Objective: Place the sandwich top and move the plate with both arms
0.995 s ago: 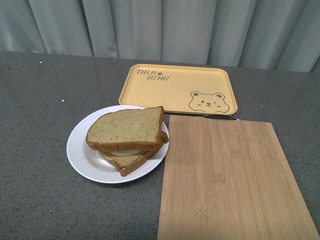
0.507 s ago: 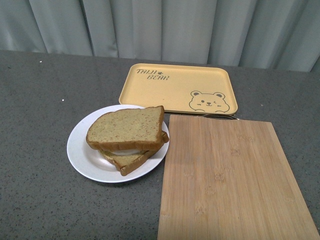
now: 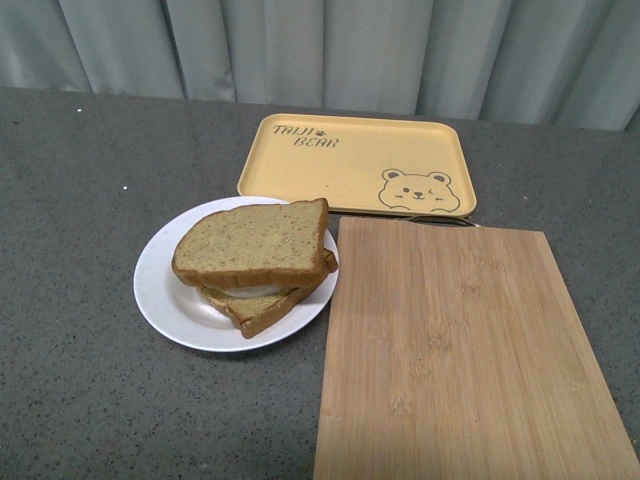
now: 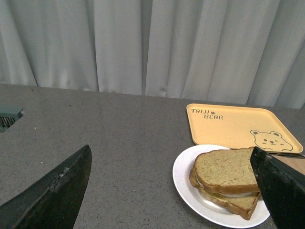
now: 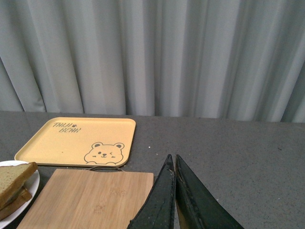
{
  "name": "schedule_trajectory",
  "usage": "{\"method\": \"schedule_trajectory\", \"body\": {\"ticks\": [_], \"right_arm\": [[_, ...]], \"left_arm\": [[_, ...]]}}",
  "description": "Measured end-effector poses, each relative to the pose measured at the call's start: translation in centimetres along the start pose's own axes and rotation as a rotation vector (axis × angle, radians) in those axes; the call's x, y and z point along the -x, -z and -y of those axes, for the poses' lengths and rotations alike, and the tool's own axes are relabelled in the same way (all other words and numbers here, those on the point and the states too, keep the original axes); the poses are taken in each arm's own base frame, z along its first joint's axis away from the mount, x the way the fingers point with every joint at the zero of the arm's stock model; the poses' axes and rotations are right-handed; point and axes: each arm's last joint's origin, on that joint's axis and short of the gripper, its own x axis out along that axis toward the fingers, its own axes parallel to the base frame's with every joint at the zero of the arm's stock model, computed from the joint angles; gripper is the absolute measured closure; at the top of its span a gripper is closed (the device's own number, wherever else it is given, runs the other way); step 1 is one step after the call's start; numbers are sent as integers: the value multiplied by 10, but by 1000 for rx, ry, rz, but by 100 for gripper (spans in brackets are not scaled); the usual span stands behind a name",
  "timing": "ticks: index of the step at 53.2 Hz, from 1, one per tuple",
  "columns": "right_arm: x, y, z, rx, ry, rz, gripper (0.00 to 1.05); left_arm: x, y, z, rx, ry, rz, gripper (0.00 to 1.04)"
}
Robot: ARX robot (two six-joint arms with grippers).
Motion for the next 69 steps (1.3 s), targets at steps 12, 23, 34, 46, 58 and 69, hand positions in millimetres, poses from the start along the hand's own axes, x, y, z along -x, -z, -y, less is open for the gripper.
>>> {"method": "schedule_trajectory", "body": {"ticks": [12,23,34,46,58,69], "right_arm": [[10,3,0,0,-3,-4,104],[10,3,0,2,-2,-6,87],[10,3,0,1,-2,-6,51],[10,3,0,1,-2,-6,11],[10,3,0,1,-3,-6,9],[10,3,0,1,-3,-6,9]], "left_arm": [[0,0,0,0,0,0,7],[0,0,0,0,0,0,7],[0,0,0,0,0,1,7],[-26,11,3,336,77,-405,7],[-88,28,3,621,16,-601,7],[-134,87,4,834,-95,-846,7]]}}
